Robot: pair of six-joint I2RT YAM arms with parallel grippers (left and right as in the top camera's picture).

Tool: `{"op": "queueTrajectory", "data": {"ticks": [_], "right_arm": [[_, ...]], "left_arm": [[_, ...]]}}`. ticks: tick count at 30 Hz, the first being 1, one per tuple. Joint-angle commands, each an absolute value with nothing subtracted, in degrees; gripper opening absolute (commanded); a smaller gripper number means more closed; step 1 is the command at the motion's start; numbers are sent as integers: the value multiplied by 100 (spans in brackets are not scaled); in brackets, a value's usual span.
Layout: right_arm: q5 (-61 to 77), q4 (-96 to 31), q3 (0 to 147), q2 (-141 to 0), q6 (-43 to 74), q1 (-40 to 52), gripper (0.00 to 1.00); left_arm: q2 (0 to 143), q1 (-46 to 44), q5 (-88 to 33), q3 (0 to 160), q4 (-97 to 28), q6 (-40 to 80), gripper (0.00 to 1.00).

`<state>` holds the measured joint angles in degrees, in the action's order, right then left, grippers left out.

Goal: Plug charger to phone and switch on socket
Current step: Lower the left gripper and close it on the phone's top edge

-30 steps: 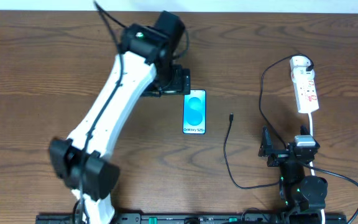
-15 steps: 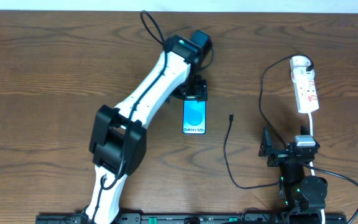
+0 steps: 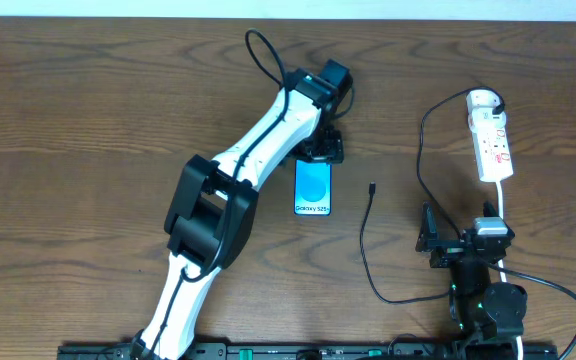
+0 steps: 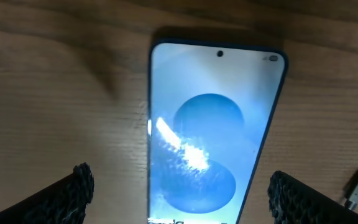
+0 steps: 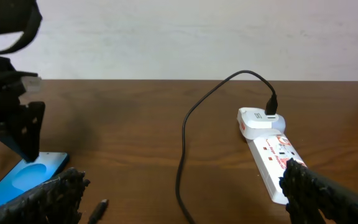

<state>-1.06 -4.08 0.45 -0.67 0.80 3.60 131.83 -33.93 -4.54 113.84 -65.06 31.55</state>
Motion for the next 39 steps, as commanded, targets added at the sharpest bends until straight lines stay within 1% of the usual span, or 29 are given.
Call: {"op": "queueTrajectory", "data": {"ticks": [1,16,24,28,39], "right_arm": [[-134,-427,32,-32,32,342,99],[-134,-429,32,-32,32,342,99],[-134,-427,32,-32,32,342,99],[-134,-427,32,-32,32,342,99],[-134,-427,32,-32,32,342,99]], "left_arm": [[13277,-3496,-379,11448,-6429,3205,91],[13279,-3544,-379,10897,-6023,3229,92],[13279,-3551,-381,10809,-5861,3240,91],[13277,-3562,-381,10709,-5813,3483,91],[13279,-3612,-377,10558,-5688,3481,92]]}}
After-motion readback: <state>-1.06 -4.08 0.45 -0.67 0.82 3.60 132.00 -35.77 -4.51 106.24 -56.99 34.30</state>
